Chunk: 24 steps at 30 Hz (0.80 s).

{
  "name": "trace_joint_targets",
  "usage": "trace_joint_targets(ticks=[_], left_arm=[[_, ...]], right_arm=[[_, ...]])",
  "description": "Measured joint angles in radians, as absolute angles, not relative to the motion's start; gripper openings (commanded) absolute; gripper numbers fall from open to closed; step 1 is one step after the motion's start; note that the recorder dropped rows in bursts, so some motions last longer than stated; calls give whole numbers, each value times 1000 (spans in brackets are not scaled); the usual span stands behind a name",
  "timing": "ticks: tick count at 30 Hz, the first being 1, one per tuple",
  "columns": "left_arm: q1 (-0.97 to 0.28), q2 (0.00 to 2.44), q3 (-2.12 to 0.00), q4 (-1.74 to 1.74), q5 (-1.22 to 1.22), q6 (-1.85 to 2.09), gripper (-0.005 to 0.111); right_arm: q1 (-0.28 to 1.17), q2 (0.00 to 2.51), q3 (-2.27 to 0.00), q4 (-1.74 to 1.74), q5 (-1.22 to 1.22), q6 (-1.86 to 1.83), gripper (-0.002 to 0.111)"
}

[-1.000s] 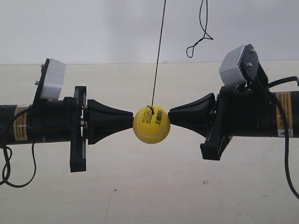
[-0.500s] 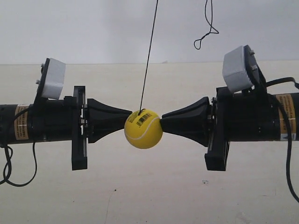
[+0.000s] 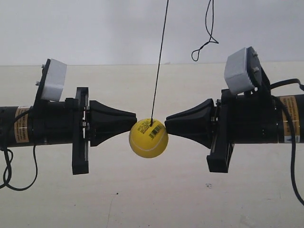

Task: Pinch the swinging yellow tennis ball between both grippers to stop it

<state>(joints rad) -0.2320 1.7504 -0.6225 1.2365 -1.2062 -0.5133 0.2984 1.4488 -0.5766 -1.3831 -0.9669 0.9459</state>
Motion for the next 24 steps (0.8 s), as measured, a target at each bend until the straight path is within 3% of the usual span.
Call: trace_joint_targets(ticks=[24], left_arm=[[-188, 1715, -623, 1289, -1209, -553, 5]], right_arm=[[298, 1449, -577, -1399, -937, 950, 0]])
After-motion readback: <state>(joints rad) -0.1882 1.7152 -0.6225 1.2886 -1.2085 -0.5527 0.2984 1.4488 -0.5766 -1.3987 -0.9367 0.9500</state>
